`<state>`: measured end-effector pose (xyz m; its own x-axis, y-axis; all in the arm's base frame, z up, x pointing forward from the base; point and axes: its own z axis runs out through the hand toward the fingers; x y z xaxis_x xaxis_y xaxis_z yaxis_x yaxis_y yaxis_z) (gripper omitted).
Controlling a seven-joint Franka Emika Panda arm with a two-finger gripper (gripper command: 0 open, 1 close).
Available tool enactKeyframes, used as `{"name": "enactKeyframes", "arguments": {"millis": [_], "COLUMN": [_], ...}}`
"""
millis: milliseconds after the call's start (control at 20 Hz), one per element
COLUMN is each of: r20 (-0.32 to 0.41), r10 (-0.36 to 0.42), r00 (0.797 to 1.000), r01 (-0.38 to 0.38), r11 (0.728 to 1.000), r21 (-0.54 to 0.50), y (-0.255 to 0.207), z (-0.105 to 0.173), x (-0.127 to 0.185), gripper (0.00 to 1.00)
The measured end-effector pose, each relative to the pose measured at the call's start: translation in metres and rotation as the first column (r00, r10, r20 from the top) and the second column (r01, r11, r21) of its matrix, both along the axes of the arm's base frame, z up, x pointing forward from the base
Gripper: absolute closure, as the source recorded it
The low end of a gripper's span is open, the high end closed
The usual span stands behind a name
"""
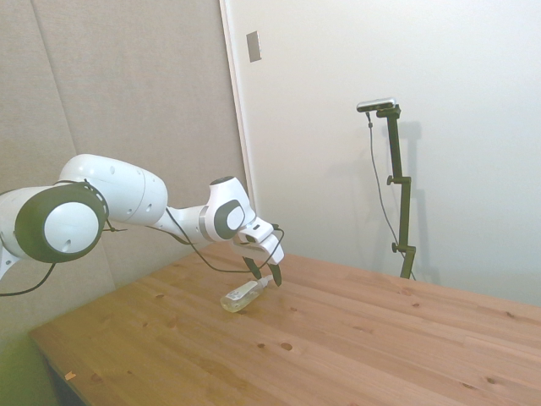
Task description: Stand the sanitizer
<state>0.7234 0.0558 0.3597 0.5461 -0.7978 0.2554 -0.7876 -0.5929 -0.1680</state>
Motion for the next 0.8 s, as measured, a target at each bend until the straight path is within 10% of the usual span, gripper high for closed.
{"name": "enactKeyframes", "arguments": {"millis": [800], "r20": [-0.039], "r10": [-0.017], "r00": [0.999], "r01": [0.018], "r11": [0.999], "r21": [0.040], "y": [-0.016], "z": [-0.008], "x": [-0.002], "gripper": [1.00]}}
